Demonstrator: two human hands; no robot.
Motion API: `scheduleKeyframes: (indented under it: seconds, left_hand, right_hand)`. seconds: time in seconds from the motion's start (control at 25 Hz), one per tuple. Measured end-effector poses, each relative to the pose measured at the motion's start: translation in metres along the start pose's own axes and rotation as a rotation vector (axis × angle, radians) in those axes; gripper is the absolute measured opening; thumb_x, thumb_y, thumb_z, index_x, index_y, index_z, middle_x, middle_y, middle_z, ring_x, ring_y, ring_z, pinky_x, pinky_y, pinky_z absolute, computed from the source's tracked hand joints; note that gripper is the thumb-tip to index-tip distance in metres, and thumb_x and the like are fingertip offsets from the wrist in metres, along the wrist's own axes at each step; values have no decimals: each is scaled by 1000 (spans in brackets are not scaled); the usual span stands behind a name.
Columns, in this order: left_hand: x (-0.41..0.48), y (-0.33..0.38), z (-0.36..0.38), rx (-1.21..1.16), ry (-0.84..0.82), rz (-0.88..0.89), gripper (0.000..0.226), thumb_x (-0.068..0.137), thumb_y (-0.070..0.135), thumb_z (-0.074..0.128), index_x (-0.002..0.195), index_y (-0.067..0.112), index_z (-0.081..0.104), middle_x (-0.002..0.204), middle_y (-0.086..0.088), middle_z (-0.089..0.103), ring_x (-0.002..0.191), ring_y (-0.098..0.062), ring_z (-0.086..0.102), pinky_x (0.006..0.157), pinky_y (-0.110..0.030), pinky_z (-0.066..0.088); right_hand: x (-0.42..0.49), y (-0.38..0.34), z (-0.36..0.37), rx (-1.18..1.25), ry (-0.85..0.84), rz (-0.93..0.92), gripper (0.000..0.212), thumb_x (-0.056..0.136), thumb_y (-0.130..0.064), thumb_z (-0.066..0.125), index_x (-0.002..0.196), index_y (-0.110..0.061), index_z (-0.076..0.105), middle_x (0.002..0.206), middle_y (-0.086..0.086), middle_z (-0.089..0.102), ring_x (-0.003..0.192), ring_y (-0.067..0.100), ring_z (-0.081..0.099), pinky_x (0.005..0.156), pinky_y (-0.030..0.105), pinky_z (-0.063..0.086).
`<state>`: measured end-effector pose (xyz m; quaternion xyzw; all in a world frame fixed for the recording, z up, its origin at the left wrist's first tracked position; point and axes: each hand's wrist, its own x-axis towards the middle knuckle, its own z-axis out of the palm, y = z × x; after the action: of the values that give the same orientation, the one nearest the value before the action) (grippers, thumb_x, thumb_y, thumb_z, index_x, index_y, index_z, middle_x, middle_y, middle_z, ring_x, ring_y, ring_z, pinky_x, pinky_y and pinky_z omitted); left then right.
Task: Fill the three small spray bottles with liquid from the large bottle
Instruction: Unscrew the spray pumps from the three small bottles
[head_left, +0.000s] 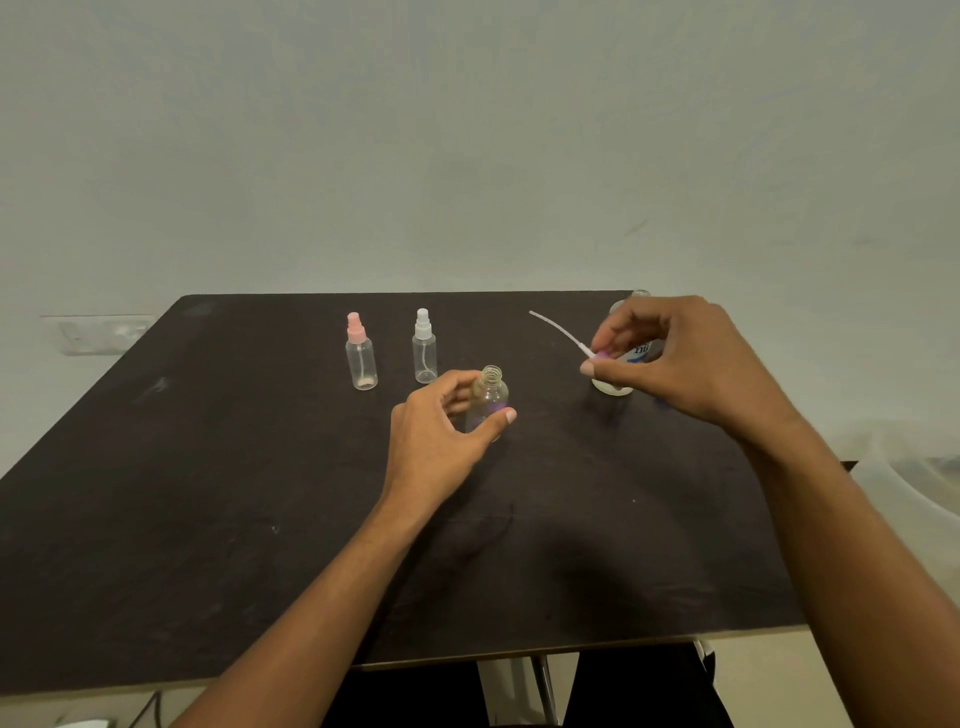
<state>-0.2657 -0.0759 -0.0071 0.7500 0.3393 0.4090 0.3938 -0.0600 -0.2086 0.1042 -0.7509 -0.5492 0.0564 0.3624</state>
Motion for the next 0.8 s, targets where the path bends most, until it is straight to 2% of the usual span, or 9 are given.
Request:
scheduleKeyframes:
  seconds: [0.08,0.16,0.24,0.32,0.48,0.64,0.8]
  left_hand:
    - [0,-1,2,-17,-28,-9,46,76,34,92,117,32,72,102,26,73,101,13,68,91,-10,53]
    - [1,-3,6,-59,-61,-23,47,75,30,93,117,31,72,104,23,75,102,10,69,93,-16,56]
    - [2,-7,12,-106,-86,-47,49,74,25,94,118,27,73,106,17,77,102,5,72,95,-24,59]
    - [4,-11,19,-119,-106,-65,49,73,23,95,117,26,73,105,14,78,101,4,73,95,-27,60]
    - [7,-16,29,-97,-158,-89,50,73,24,95,117,24,71,105,12,78,99,5,72,94,-25,60]
    - [8,-20,35,-61,-182,-102,51,73,24,95,118,21,70,104,11,78,97,6,72,93,-20,59]
    - [8,-25,38,-24,-180,-114,50,73,26,95,117,23,70,102,13,77,96,7,71,91,-18,58]
  right_hand:
    - [-7,6,12,42,0,55,19,77,-32,93,85,-25,77,74,-10,77,69,-2,73,61,5,50]
    - [-15,17,30,83,-21,134,19,77,-28,93,84,-21,77,68,-8,76,65,0,73,61,5,50]
    - [-21,28,51,51,-61,215,19,78,-29,92,84,-20,77,69,-8,76,63,-5,70,57,5,48]
    - [-24,38,70,8,-120,292,18,79,-31,91,84,-23,76,71,-9,76,64,-8,69,61,9,52]
    - [-28,46,97,-49,-173,365,17,81,-34,90,80,-26,75,68,-12,76,67,-7,70,75,20,60]
    - [-28,45,109,-73,-184,366,17,82,-36,89,80,-27,75,70,-10,76,70,-2,71,79,24,62]
    - [-29,44,111,-55,-186,374,17,84,-36,88,80,-27,74,66,-11,76,66,-10,68,80,23,61]
